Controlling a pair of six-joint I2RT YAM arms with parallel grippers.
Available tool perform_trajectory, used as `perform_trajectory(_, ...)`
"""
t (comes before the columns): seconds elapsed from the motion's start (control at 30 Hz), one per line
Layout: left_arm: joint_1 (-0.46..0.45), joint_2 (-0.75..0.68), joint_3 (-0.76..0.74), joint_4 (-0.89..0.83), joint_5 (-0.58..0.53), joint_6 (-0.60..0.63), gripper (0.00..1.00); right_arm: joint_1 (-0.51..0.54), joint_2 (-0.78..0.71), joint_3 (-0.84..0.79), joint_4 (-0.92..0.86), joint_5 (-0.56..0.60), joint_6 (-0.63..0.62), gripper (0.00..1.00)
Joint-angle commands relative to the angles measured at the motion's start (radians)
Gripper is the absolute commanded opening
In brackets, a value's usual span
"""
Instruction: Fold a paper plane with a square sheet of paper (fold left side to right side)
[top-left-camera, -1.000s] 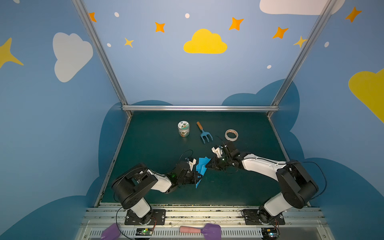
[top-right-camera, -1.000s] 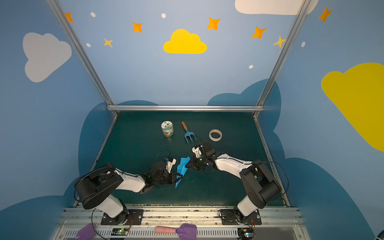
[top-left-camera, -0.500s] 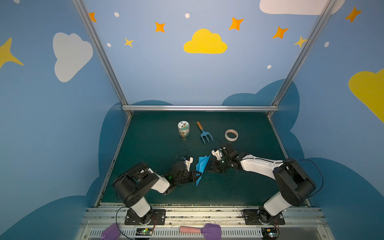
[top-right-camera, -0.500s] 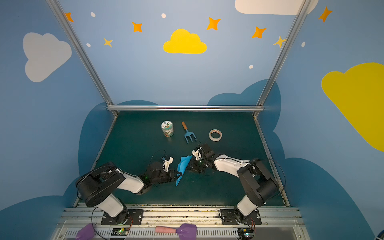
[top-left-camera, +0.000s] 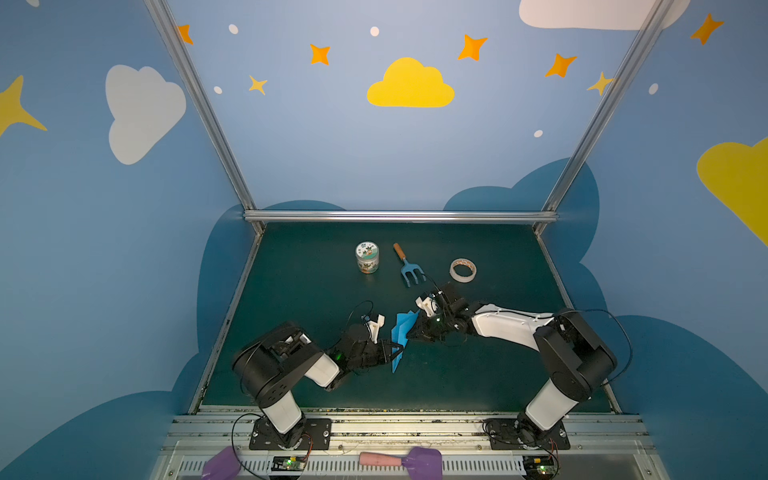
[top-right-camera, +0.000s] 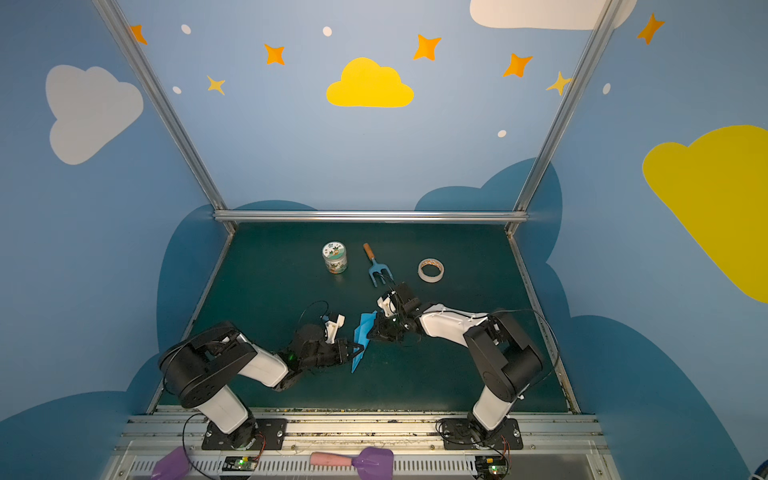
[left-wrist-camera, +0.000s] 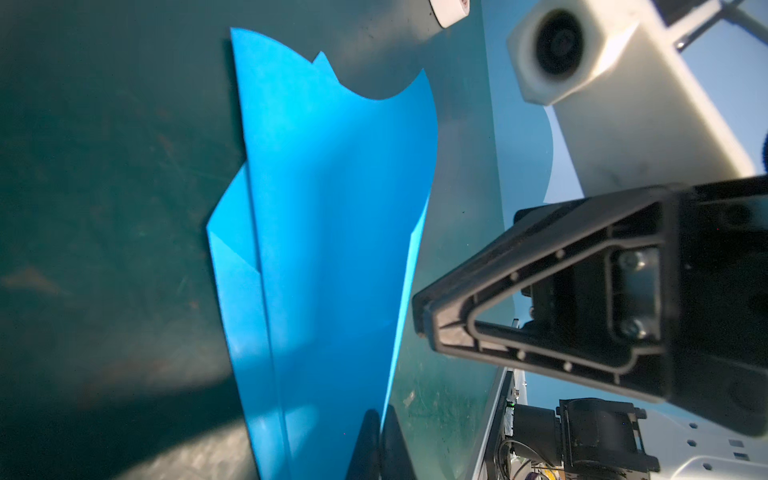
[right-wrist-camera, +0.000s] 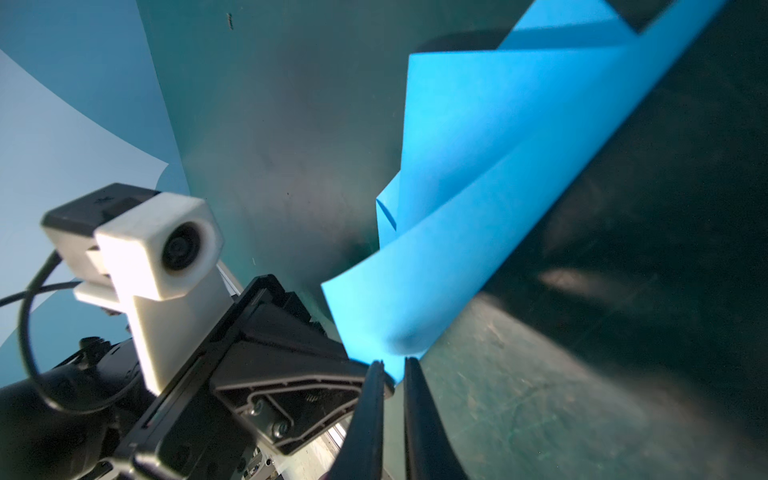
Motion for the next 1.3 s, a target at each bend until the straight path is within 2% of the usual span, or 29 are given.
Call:
perform_trajectory(0.0,0.005,0.015,-0.008,0.019,0.013,0.001,0.03,0.006,0.028,0.026,0.003,0.004,-0.01,0.1)
perform_trajectory(0.87,0.012,-0.014,-0.006,-0.024,0.03,0.021,0.03,0.013,0.211,0.078,0.044,0.012,-0.001,0.03)
perform_trajectory(0.9,0.015,-0.029,-0.005,-0.038,0.031,0.026,0.07,0.015,0.216,0.075,0.045,0.013,0.001,0.03)
perform_trajectory(1.0,0.026,-0.098,-0.001,-0.105,0.027,0.041,0.31,0.017,0.224,0.064,0.056,0.015,0.008,0.03)
perform_trajectory(1.07,0.032,-0.179,0.001,-0.195,0.004,0.064,0.42,0.017,0.224,0.057,0.059,0.018,0.011,0.03)
perform_trajectory(1.17,0.032,-0.337,0.014,-0.415,-0.08,0.112,0.54,0.021,0.223,0.051,0.061,0.02,0.014,0.03)
perform_trajectory(1.27,0.032,-0.475,0.065,-0.704,-0.193,0.18,0.62,0.022,0.224,0.045,0.068,0.021,0.018,0.03)
